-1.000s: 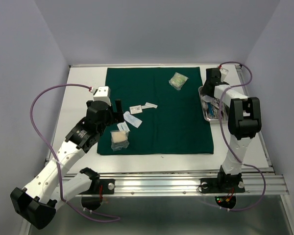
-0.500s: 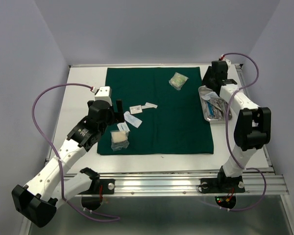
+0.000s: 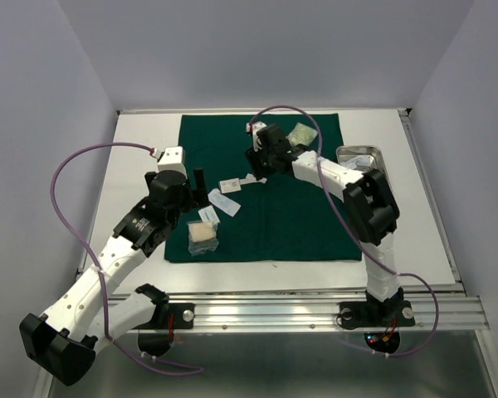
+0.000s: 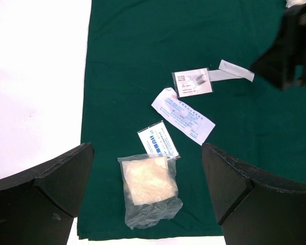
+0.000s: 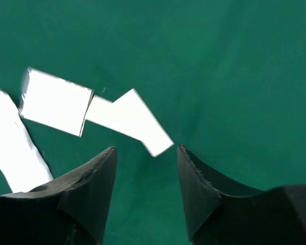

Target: Prepare the surgical pack

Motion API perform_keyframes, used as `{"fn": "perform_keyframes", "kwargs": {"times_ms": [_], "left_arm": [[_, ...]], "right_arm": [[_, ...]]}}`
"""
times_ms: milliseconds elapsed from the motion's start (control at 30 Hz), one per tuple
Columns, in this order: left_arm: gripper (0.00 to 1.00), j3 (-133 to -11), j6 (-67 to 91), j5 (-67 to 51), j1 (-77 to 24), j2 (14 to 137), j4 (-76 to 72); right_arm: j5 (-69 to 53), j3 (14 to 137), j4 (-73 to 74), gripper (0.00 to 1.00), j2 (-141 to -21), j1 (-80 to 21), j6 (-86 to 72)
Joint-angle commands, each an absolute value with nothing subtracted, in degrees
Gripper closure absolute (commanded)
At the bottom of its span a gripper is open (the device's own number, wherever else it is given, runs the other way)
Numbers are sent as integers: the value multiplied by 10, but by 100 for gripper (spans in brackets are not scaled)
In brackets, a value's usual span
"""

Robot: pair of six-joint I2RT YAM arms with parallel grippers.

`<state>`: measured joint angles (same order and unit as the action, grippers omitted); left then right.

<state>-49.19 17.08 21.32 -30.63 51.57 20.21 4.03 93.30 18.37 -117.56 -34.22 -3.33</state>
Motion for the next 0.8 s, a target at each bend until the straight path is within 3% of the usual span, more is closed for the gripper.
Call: {"fn": "perform_keyframes", "kwargs": {"times_ms": [0, 333, 767], "left_arm": [[1, -497, 174, 233, -302, 497, 196], [1, -496, 171, 234, -303, 490, 198], [1, -494, 173, 233, -303, 490, 197]], "right_arm": [[14, 1019, 258, 46, -1231, -345, 62], [-40, 1120, 324, 49, -1321, -345, 110], [-83, 1125, 330, 50, -1336, -345, 128]]}}
